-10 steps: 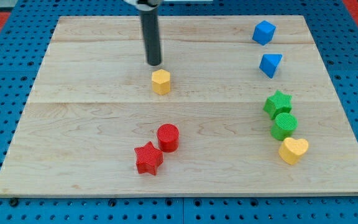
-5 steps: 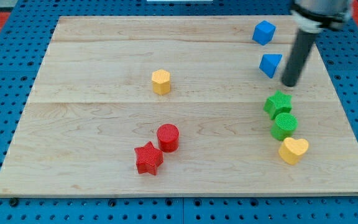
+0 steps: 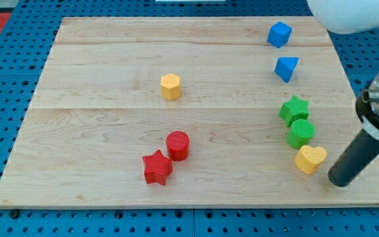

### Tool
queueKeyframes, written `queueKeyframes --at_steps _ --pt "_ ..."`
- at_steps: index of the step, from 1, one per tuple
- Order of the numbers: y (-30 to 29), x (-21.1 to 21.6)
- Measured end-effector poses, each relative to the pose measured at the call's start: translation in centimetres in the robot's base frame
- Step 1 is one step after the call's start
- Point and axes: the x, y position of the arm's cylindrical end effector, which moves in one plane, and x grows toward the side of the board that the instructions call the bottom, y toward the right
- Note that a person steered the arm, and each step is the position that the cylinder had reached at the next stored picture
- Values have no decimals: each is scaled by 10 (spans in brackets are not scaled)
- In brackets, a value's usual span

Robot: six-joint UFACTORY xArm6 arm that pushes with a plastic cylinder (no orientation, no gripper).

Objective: Move the yellow heart towards the center left

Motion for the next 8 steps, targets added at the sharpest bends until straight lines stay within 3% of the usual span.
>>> queueKeyframes --at_steps 3,4,6,8 --pt "11 4" --pt "-10 -26" --pt "-111 -44" --pt "-103 -90"
